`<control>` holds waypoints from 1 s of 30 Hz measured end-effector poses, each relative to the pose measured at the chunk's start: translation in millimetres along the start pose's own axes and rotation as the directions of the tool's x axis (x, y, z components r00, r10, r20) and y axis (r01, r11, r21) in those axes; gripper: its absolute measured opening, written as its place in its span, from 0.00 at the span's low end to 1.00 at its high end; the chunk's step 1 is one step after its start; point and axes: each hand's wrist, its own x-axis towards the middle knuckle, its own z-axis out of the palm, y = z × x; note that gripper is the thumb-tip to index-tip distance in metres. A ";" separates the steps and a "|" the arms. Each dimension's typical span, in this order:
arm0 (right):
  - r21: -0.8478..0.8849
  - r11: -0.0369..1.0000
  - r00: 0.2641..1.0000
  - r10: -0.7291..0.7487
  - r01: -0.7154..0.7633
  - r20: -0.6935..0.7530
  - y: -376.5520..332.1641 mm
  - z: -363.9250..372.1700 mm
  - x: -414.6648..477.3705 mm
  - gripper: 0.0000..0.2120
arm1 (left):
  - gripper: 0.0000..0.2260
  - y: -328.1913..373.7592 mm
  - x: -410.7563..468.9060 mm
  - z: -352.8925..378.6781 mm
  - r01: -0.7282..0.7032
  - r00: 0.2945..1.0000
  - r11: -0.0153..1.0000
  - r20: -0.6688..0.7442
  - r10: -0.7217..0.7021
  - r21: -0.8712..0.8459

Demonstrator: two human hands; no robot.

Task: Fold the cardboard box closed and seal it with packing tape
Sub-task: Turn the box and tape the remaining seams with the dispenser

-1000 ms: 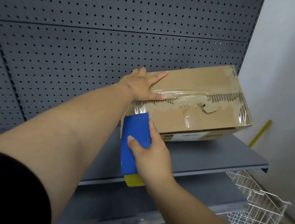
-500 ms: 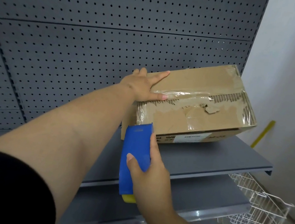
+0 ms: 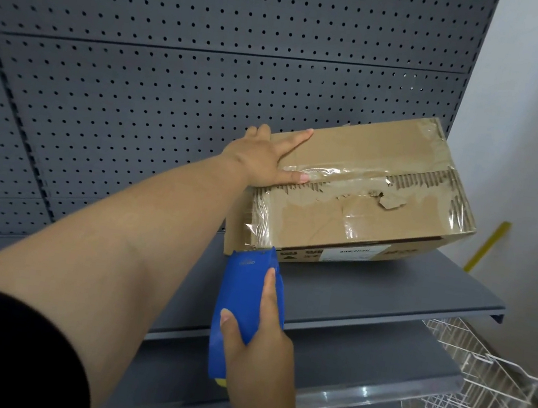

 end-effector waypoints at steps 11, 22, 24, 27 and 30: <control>0.032 0.999 1.000 0.005 -0.005 0.011 0.3 0.9 10.0 0.36 | 0.42 24.0 -11.4 18.2 0.329 0.942 0.886 0.043 -0.334 -0.328; 0.127 0.990 0.998 0.054 -0.055 0.010 -1.0 2.6 2.5 0.37 | 0.50 42.2 -25.4 23.7 0.302 0.887 0.618 -0.023 -0.460 -0.726; 0.115 0.992 0.999 0.050 -0.052 0.017 -1.3 -1.3 2.1 0.36 | 0.50 41.2 -24.2 22.7 0.311 0.884 0.656 -0.045 -0.466 -0.687; 0.129 0.990 0.999 0.047 -0.050 0.027 -5.7 -7.0 -1.1 0.36 | 0.50 40.7 -21.6 21.3 0.309 0.884 0.679 -0.062 -0.463 -0.665; 0.181 0.980 0.996 0.082 -0.085 0.023 -10.9 -10.8 -2.4 0.36 | 0.50 43.0 -20.0 22.6 0.300 0.885 0.681 -0.072 -0.461 -0.668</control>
